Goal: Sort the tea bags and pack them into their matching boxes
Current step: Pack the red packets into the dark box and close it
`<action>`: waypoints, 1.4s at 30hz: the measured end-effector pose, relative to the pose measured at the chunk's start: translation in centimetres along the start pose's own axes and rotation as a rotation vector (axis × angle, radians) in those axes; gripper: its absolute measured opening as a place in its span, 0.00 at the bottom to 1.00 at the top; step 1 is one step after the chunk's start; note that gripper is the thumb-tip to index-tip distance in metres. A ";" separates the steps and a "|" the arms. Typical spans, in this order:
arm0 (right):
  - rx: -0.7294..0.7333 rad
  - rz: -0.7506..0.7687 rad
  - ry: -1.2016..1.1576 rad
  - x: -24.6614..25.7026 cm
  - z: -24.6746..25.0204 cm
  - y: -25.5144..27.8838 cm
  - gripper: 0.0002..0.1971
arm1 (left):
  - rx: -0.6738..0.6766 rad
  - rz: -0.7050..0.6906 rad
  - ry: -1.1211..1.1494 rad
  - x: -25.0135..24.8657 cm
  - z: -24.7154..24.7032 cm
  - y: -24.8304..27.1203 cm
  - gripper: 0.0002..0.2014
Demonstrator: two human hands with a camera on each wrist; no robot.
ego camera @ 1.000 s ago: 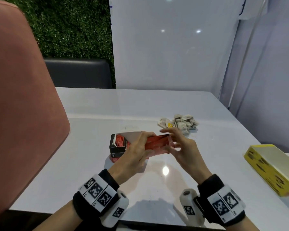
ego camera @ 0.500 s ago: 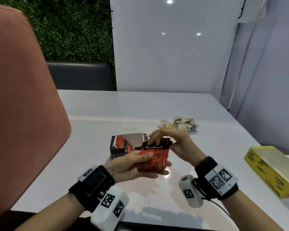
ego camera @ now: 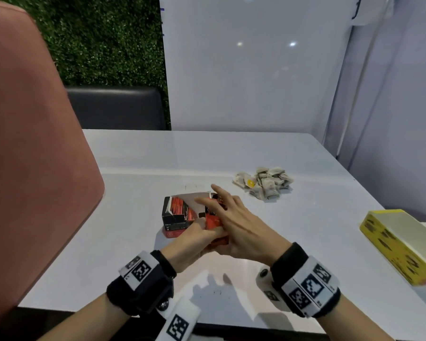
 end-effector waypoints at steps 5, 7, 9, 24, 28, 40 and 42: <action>-0.047 0.060 -0.185 0.4 -0.2 -1.0 0.35 | 0.080 0.125 0.431 0.3 1.1 -0.3 0.11; -0.045 0.084 -0.210 0.7 -0.4 -1.3 0.33 | 0.060 0.165 0.478 0.6 1.8 -0.4 0.09; -0.041 0.102 -0.194 1.0 -0.7 -1.4 0.32 | 0.056 0.163 0.446 0.7 2.0 -0.3 0.10; 0.097 0.217 -0.412 1.2 -1.2 -0.6 0.48 | 0.074 0.095 -0.174 1.7 3.3 1.4 0.14; 0.007 0.164 -0.452 0.0 0.3 -1.1 0.31 | 0.120 0.068 -0.578 1.5 5.1 1.1 0.37; -0.185 0.216 -0.145 -1.3 5.0 -8.8 0.09 | -0.141 -0.017 -0.951 -4.9 12.4 -2.2 0.73; -0.083 0.200 -0.011 -1.9 4.6 -10.5 0.10 | -0.128 0.104 -1.031 -3.9 14.3 -2.8 0.74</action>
Point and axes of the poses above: each hand's wrist, its own y-axis away from the middle knuckle, its own z-axis out of the back of the hand, x = y × z, the point moved 4 cm from there along -y, towards the middle knuckle, and after that the axes turned 3 degrees about x, right-handed, at the moved point
